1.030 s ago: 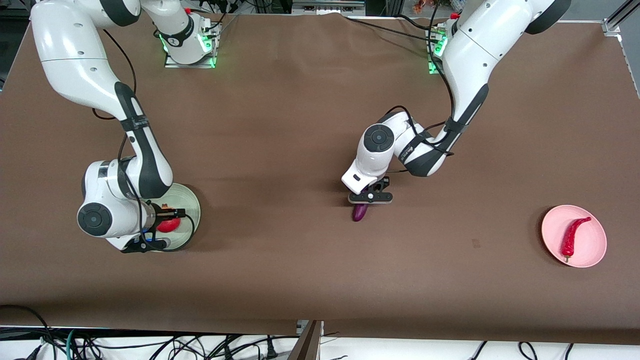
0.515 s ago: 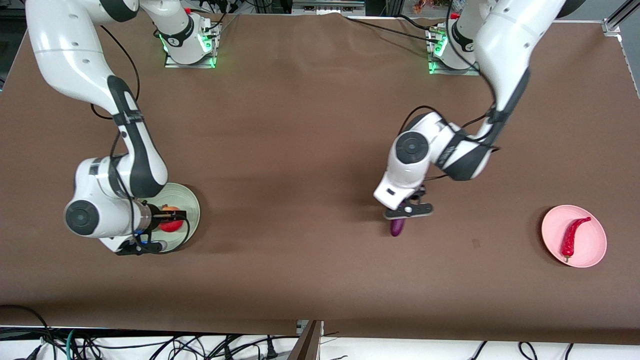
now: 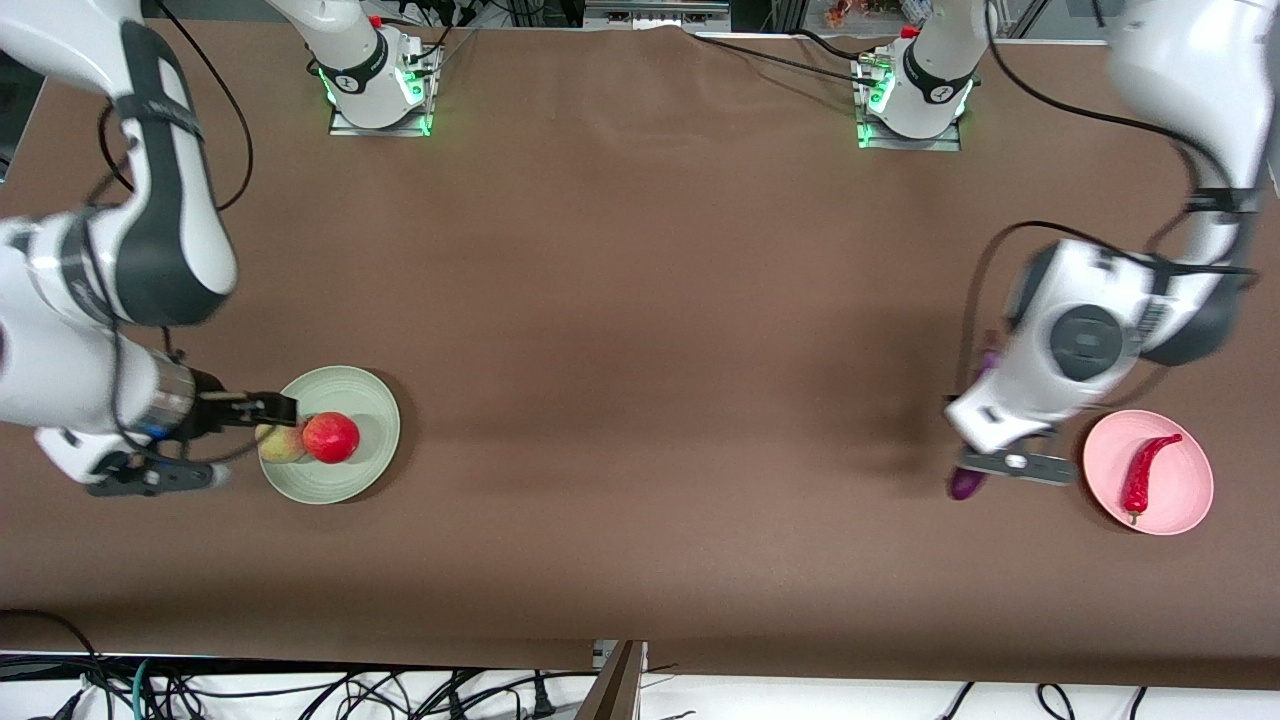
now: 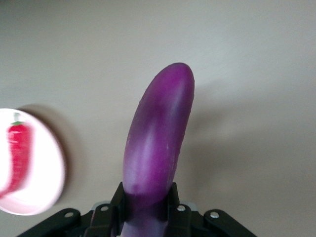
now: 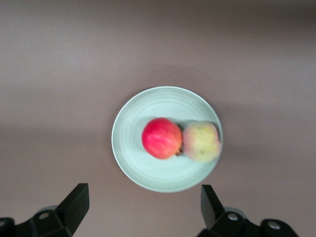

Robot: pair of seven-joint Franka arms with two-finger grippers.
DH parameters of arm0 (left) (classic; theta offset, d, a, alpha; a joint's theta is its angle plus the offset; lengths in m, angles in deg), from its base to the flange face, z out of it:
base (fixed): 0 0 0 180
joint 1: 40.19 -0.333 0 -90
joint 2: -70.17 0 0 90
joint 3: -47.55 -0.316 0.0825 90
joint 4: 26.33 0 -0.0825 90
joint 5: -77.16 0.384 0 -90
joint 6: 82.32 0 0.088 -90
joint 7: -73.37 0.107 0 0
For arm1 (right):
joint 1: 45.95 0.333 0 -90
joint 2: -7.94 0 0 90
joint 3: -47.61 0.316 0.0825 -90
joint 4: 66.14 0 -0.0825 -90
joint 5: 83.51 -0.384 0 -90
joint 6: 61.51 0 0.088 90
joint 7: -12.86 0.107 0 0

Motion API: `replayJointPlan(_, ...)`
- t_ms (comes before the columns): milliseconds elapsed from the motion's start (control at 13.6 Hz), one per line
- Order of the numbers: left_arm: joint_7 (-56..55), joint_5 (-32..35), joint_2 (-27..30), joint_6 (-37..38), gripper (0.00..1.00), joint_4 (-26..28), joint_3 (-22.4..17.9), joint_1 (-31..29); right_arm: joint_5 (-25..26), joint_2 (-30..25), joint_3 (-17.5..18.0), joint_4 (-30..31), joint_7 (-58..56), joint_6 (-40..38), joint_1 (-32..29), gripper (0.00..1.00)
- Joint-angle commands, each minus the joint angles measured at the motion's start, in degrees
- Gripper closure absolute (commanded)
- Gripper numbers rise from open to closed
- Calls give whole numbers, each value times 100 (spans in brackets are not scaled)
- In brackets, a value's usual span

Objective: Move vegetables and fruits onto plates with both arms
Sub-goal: 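Release the apple on the plate while the left gripper carries the eggplant, then lower the eggplant onto the pink plate and open the left gripper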

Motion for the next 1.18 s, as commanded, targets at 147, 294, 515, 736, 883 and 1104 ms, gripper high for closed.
replayJointPlan(147, 2231, 179, -245, -670, 100, 16, 65, -1295, -41, -859, 35, 288, -508, -330, -98, 0)
replayJointPlan(294, 2627, 232, -596, -1292, 100, 7, 56, -1717, -42, -1429, 70, 727, -473, -383, -89, 0)
replayJointPlan(515, 2963, 249, -879, -1744, 99, -1, 47, -2000, -41, -2107, 96, 1422, -552, -418, -124, 0)
replayJointPlan(736, 2990, 293, -1151, -1788, 99, -299, 47, -2026, -59, -2539, 79, 1696, -552, -453, -283, 0)
replayJointPlan(883, 3007, 293, -1178, -1780, 95, -283, 47, -2087, -15, -2671, 79, 1757, -535, -619, -318, 0)
replayJointPlan(1104, 2999, 469, -1187, -1788, 80, -318, 47, -2088, -15, -2698, 88, 1784, -535, -1032, -353, 0)
